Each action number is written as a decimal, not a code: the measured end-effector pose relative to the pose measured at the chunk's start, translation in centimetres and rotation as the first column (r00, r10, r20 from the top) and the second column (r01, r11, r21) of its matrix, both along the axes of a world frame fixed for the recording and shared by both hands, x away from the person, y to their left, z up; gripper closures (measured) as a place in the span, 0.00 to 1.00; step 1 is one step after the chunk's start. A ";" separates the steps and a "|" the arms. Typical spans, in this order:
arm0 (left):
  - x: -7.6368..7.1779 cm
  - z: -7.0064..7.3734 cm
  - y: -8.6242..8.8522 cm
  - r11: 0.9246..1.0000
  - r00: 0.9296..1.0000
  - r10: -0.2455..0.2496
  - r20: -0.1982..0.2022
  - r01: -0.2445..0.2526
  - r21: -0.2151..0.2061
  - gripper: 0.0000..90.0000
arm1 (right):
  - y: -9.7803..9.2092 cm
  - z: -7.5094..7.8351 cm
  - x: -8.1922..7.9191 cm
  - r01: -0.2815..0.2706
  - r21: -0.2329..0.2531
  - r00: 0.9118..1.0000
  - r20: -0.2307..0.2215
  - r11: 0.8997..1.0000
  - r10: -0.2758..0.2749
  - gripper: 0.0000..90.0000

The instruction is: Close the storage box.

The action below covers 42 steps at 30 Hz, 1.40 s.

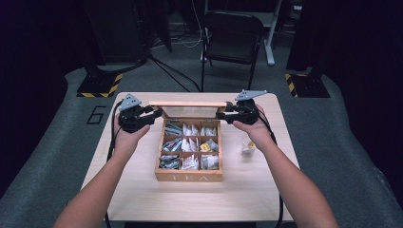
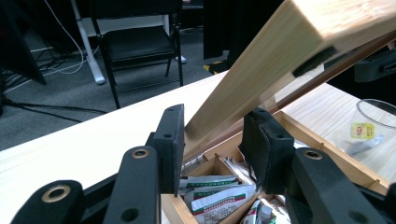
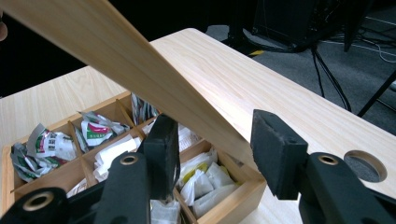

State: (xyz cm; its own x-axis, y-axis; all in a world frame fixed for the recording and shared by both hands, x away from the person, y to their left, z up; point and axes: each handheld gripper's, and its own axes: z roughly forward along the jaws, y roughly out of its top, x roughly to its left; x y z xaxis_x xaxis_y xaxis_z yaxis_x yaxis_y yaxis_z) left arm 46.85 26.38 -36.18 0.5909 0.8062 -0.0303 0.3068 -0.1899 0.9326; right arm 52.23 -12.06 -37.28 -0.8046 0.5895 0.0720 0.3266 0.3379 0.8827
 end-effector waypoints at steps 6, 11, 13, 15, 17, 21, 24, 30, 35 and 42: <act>-0.7 -0.4 0.1 1.000 1.000 -0.006 -0.005 0.006 0.008 0.66 | -0.6 -0.2 -1.1 0.000 -0.005 1.000 0.002 1.000 0.000 0.56; -1.4 -0.9 0.2 1.000 1.000 -0.014 -0.008 0.014 0.006 0.66 | -0.9 -0.1 -2.5 -0.006 0.000 1.000 0.012 1.000 0.006 0.56; -1.7 -1.1 0.2 1.000 1.000 -0.019 -0.011 0.019 0.009 0.65 | -1.0 0.0 -3.2 -0.015 -0.012 1.000 0.026 1.000 0.015 0.56; -1.9 -1.2 0.2 1.000 1.000 -0.020 -0.016 0.020 0.010 0.65 | -1.0 0.0 -3.8 -0.020 -0.009 0.999 0.029 1.000 0.020 0.56; -2.1 -1.4 0.2 1.000 1.000 -0.022 -0.018 0.022 0.012 0.65 | -0.9 0.1 -4.4 -0.024 -0.010 0.999 0.036 1.000 0.024 0.56; -2.5 -1.7 0.3 1.000 0.999 -0.024 -0.025 0.025 0.014 0.65 | -0.9 0.4 -5.3 -0.028 -0.014 0.998 0.056 0.999 0.029 0.56; -2.8 -1.9 0.3 0.999 0.999 -0.027 -0.031 0.028 0.017 0.65 | -1.0 0.6 -5.9 -0.033 -0.012 0.997 0.064 0.999 0.034 0.56; -3.4 -2.5 0.4 0.999 0.999 -0.031 -0.041 0.032 0.015 0.65 | -1.0 0.8 -7.0 -0.045 -0.021 0.996 0.080 0.999 0.046 0.56; -3.9 -3.0 0.4 0.999 0.998 -0.038 -0.041 0.039 0.032 0.65 | -0.8 0.8 -8.0 -0.056 -0.034 0.994 0.093 0.998 0.059 0.56; -4.4 -3.5 0.5 0.999 0.998 -0.042 -0.051 0.044 0.022 0.65 | -0.8 0.6 -8.9 -0.069 -0.041 0.992 0.100 0.997 0.073 0.58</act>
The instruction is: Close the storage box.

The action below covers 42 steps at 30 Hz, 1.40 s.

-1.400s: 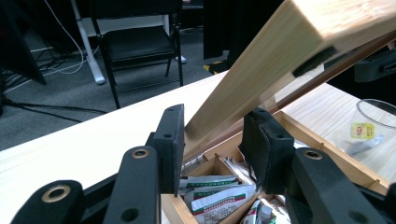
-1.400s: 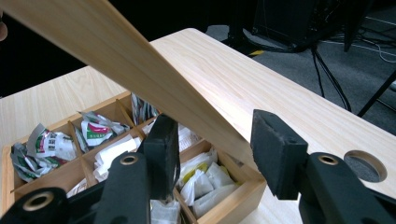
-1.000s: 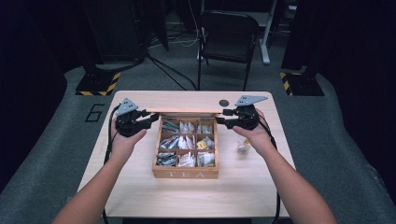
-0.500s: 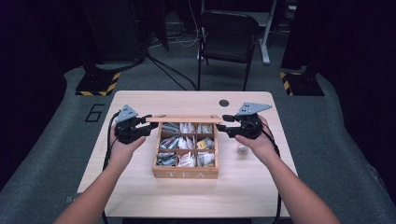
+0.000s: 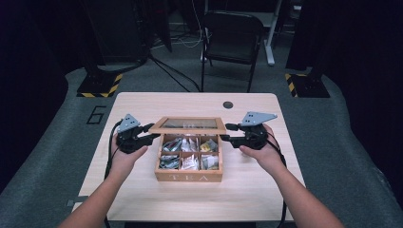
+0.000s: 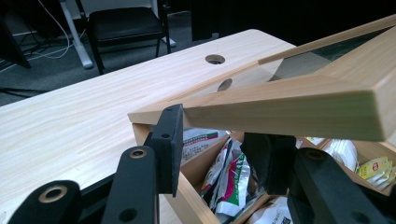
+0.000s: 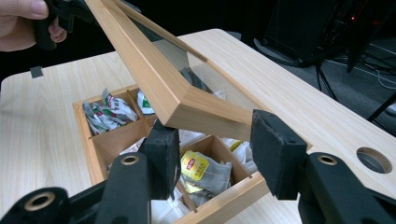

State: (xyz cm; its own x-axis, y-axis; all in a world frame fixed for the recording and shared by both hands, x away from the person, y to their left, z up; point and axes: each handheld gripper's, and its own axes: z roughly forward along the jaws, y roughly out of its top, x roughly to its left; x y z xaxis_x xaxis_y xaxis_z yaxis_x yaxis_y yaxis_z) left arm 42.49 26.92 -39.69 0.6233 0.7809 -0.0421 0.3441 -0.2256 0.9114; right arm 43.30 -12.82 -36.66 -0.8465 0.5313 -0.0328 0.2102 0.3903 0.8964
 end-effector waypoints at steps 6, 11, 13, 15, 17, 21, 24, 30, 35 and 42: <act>-0.3 -0.5 0.1 1.000 1.000 -0.001 -0.009 0.001 -0.006 0.66 | 0.1 -0.2 -0.9 -0.005 -0.001 1.000 0.006 1.000 0.005 0.59; -0.6 -0.9 0.3 1.000 1.000 -0.014 -0.001 0.014 -0.004 0.66 | 0.1 -0.6 -1.5 0.000 -0.002 1.000 0.009 1.000 0.000 0.60; -0.8 -1.1 0.3 1.000 1.000 -0.018 0.002 0.018 -0.002 0.66 | 0.1 -0.9 -1.7 0.002 -0.001 1.000 0.011 1.000 -0.002 0.60; -1.1 -1.1 0.3 1.000 1.000 -0.023 0.004 0.023 0.010 0.66 | 0.1 -1.2 -1.9 0.001 -0.007 1.000 0.019 1.000 -0.001 0.60; -1.5 -1.2 0.4 1.000 1.000 -0.029 0.013 0.029 0.013 0.63 | 0.1 -1.5 -2.2 0.004 -0.009 1.000 0.021 1.000 -0.004 0.60; -2.2 -1.5 0.6 1.000 0.999 -0.022 0.022 0.022 0.007 0.63 | 0.1 -1.9 -2.5 0.004 -0.013 0.999 0.032 1.000 -0.004 0.60; -2.9 -1.6 0.8 0.999 0.999 -0.032 0.032 0.031 0.015 0.63 | 0.2 -2.3 -2.8 0.006 -0.020 0.999 0.043 1.000 -0.005 0.60; -4.0 -2.0 1.0 0.999 0.998 -0.034 0.044 0.033 0.021 0.63 | 0.2 -3.0 -3.3 0.017 -0.018 0.999 0.037 1.000 -0.016 0.60; -4.8 -2.5 1.0 0.999 0.998 -0.036 0.046 0.035 0.030 0.63 | 0.0 -3.8 -3.7 0.019 -0.004 1.000 0.024 1.000 -0.019 0.60; -5.6 -3.2 1.1 0.999 0.999 -0.039 0.034 0.038 0.034 0.63 | -0.1 -4.8 -4.2 0.019 0.001 1.000 0.005 1.000 -0.019 0.60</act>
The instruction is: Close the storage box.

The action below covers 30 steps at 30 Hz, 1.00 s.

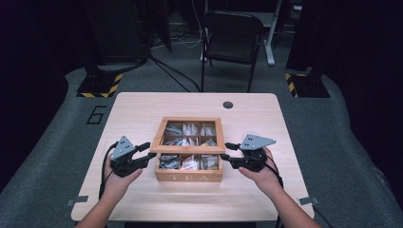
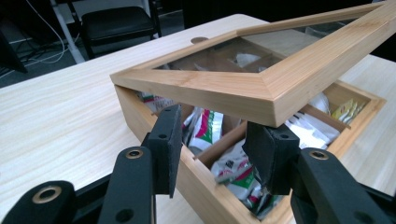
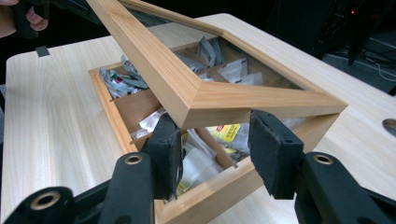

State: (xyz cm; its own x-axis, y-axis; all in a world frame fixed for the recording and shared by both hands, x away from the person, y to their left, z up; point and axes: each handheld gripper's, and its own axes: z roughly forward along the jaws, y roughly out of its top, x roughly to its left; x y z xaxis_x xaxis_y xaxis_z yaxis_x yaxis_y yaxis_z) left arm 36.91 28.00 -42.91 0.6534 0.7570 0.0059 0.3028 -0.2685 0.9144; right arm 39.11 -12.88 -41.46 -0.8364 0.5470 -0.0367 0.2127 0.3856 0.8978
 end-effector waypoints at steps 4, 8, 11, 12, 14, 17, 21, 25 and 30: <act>-0.4 -0.6 0.0 1.000 1.000 -0.001 -0.012 0.001 -0.002 0.63 | 0.0 -0.6 -0.3 0.000 -0.011 1.000 -0.008 1.000 0.000 0.60; -0.6 -1.1 0.0 1.000 1.000 -0.002 -0.009 0.002 0.011 0.63 | 0.1 -1.1 -0.5 0.005 -0.015 1.000 -0.019 1.000 -0.005 0.60; -0.7 -1.4 0.0 1.000 1.000 0.003 -0.008 -0.003 0.013 0.63 | 0.1 -1.4 -0.7 0.001 -0.024 1.000 -0.015 1.000 -0.001 0.60; -0.8 -1.5 0.0 1.000 1.000 0.003 -0.011 -0.003 0.011 0.63 | 0.2 -1.5 -0.8 0.010 -0.022 1.000 -0.015 1.000 -0.010 0.60; -0.9 -1.8 0.0 1.000 1.000 0.007 -0.011 -0.007 0.006 0.63 | 0.2 -1.7 -0.9 0.005 -0.028 1.000 -0.015 1.000 -0.006 0.60; -1.0 -2.1 0.1 1.000 1.000 0.007 -0.012 -0.007 0.004 0.63 | 0.2 -2.0 -1.1 0.012 -0.031 1.000 -0.022 0.999 -0.012 0.60; -1.3 -2.5 0.3 1.000 1.000 0.016 -0.024 -0.016 -0.004 0.63 | 0.2 -2.4 -1.2 0.009 -0.028 0.999 -0.031 1.000 -0.010 0.60; -1.6 -2.8 0.3 1.000 1.000 0.021 -0.022 -0.021 0.018 0.63 | 0.3 -2.7 -1.4 0.011 -0.032 0.999 -0.041 0.999 -0.012 0.60; -1.8 -3.1 0.4 1.000 0.999 0.014 -0.030 -0.013 0.028 0.63 | 0.2 -3.0 -1.7 0.004 -0.034 0.999 -0.047 0.999 -0.006 0.60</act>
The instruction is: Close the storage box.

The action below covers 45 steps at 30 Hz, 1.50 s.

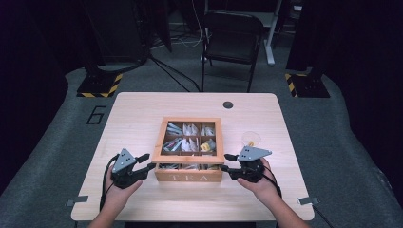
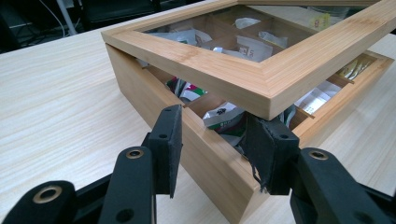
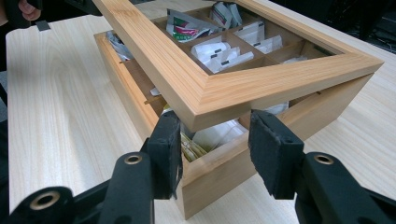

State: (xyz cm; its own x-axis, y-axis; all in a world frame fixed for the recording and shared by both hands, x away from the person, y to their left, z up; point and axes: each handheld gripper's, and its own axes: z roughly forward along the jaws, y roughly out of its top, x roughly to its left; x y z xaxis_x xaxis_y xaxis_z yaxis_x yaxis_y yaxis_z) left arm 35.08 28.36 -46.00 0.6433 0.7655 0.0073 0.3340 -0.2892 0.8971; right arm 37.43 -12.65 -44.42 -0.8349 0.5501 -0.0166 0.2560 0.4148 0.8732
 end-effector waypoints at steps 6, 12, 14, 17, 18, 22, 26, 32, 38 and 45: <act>-0.3 -0.3 -0.1 1.000 1.000 -0.014 -0.012 0.014 -0.002 0.63 | 0.0 -0.3 -0.3 0.008 0.005 1.000 -0.015 1.000 -0.008 0.60; -0.6 -0.4 -0.5 0.998 0.999 -0.051 -0.008 0.052 0.031 0.63 | 0.1 -0.8 -0.4 0.010 -0.004 0.999 -0.033 1.000 -0.010 0.60; -0.8 -0.5 -0.7 0.998 0.999 -0.050 -0.009 0.050 0.039 0.63 | 0.1 -1.0 -0.4 0.004 -0.006 0.999 -0.037 1.000 -0.004 0.60; -0.8 -0.7 -0.6 0.999 0.999 -0.046 -0.018 0.046 0.028 0.63 | 0.0 -1.0 -0.6 0.007 -0.001 0.999 -0.044 1.000 -0.007 0.60; -0.9 -0.9 -0.6 0.999 0.999 -0.046 -0.021 0.046 0.028 0.63 | 0.0 -1.1 -0.6 0.005 0.001 0.999 -0.038 1.000 -0.005 0.60; -1.2 -1.1 -0.9 0.997 0.998 -0.062 -0.027 0.063 0.034 0.63 | 0.0 -1.1 -0.6 0.004 0.008 0.999 -0.054 1.000 -0.003 0.59; -1.5 -0.4 -0.5 0.997 0.997 -0.074 -0.008 0.074 -0.016 0.64 | -0.1 -1.4 -0.4 0.000 -0.012 0.998 -0.055 1.000 -0.001 0.59; -1.3 -0.5 -0.4 0.998 0.999 -0.049 -0.013 0.049 -0.031 0.64 | -0.2 -1.3 -0.5 0.011 0.010 0.998 -0.059 1.000 -0.011 0.58; -1.1 -0.6 0.1 0.998 0.998 -0.049 -0.036 0.048 -0.039 0.62 | -0.3 -1.3 -0.5 0.020 -0.001 0.998 -0.052 1.000 -0.020 0.54; -0.8 -0.8 0.9 0.997 0.999 -0.026 -0.030 0.024 -0.070 0.53 | -0.7 -1.3 -0.3 0.051 0.009 0.998 -0.045 0.999 -0.051 0.48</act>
